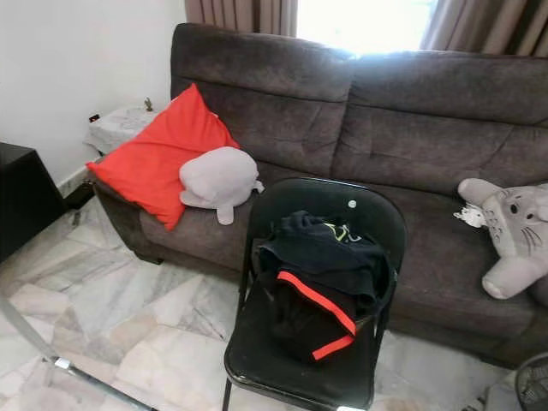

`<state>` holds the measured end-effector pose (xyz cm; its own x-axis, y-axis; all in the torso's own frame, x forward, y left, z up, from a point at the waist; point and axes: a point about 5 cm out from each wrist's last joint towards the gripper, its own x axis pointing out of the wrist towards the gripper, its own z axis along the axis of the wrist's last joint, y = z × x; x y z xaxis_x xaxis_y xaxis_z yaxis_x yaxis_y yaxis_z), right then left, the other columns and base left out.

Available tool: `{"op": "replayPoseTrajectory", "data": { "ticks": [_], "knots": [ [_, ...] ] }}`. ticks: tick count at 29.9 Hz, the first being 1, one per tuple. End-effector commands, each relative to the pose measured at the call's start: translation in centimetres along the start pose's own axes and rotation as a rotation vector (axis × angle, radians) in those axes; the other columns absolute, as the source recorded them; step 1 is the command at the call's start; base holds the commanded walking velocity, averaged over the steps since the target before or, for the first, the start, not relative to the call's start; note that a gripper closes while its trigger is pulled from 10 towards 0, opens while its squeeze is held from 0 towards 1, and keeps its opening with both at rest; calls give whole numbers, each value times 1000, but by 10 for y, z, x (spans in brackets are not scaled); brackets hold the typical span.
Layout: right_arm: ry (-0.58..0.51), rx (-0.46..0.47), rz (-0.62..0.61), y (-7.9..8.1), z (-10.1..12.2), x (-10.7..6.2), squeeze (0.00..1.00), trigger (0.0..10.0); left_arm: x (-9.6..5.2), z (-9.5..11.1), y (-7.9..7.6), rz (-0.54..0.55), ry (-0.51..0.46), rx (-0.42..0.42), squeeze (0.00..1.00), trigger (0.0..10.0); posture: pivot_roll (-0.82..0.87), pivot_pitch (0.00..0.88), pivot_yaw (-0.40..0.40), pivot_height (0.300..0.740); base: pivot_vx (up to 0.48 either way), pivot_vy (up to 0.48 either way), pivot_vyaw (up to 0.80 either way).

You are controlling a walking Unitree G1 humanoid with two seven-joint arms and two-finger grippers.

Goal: Hang hanger

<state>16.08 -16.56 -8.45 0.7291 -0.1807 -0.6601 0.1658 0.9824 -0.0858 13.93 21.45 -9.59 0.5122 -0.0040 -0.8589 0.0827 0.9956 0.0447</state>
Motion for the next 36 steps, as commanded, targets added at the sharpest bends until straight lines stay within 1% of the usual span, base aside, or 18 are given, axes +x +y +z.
{"op": "replayPoseTrajectory", "data": {
  "ticks": [1, 2, 4, 6, 7, 12, 13, 14, 18, 19, 20, 22, 25, 26, 27, 28, 29, 36],
  "knots": [
    [-242, -5, -43, -17, 60, 16, 0, 10000, 1, 2, 1, 4, 12, 16, 0, 10000, 39, 0, 2, 740, 0, 0, 0],
    [-351, 8, -66, -23, 86, 17, 0, 10000, 1, 3, 0, 1, 13, 23, 0, 10000, 36, 0, 1, 740, 0, 0, 0],
    [-405, 8, -70, -24, 93, 11, 0, 10000, 2, 3, -1, 0, 15, 27, 0, 10000, 36, 0, -1, 740, 0, 0, 0],
    [-465, -38, -78, -29, 98, -2, 0, 10000, 3, 6, -4, -2, 14, 32, 0, 10000, 37, 0, -4, 740, 0, 0, 0],
    [-465, -38, -78, -29, 98, -2, 0, 10000, 3, 6, -4, -2, 14, 32, 0, 10000, 37, 0, -4, 740, 0, 0, 0],
    [-555, -11, -47, -26, 110, -22, 0, 10000, 6, 11, -15, -12, 12, 35, 0, 10000, 33, 0, -9, 740, 0, 0, 0],
    [-564, -13, -46, -27, 110, -25, 0, 10000, 6, 11, -16, -13, 14, 36, 0, 10000, 31, 0, -9, 740, 0, 0, 0],
    [-585, -10, -50, -31, 112, -33, 0, 10000, 6, 11, -19, -16, 18, 39, 0, 10000, 27, 0, -8, 740, 0, 0, 0],
    [-633, -3, -75, -38, 119, -41, 0, 10000, 7, 11, -20, -18, 21, 43, 0, 10000, 22, 0, -5, 740, 0, 0, 0],
    [-652, -9, -81, -39, 123, -41, 161, 10000, 6, 11, -18, -18, 21, 45, 0, 10000, 23, 0, -6, 740, 0, 0, 0],
    [-665, -15, -83, -41, 127, -44, 1000, 10000, 6, 12, -17, -17, 21, 46, 0, 10000, 23, 0, -6, 740, 0, 0, 0],
    [-688, -19, -83, -42, 139, -46, 1000, 10000, 6, 13, -15, -16, 18, 47, 0, 10000, 23, 0, -7, 740, 0, 0, 0],
    [-670, -20, -57, -39, 151, -47, 1000, 10000, 6, 13, -14, -14, 14, 50, 0, 10000, 28, 0, -7, 740, 0, 0, 0],
    [-670, -20, -57, -39, 151, -47, 1000, 10000, 6, 13, -14, -14, 14, 50, 0, 10000, 28, 0, -7, 740, 0, 0, 0],
    [-647, -35, -51, -37, 156, -44, 898, 10000, 6, 13, -13, -13, 13, 51, 0, 10000, 30, 1, -6, 740, 0, 0, 0],
    [-637, -43, -51, -36, 158, -42, 898, 10000, 6, 13, -13, -13, 12, 52, 0, 10000, 30, 3, -3, 740, 0, 0, 0],
    [-616, -61, -60, -36, 161, -38, 0, 10000, 6, 13, -13, -13, 12, 52, 0, 10000, 30, 4, -3, 740, 0, 0, 0],
    [-599, -94, -14, -24, 175, -28, 0, 10000, 6, 12, -12, -8, 15, 53, 0, 10000, 40, 7, -7, 740, 0, 0, 0]
  ]
}}
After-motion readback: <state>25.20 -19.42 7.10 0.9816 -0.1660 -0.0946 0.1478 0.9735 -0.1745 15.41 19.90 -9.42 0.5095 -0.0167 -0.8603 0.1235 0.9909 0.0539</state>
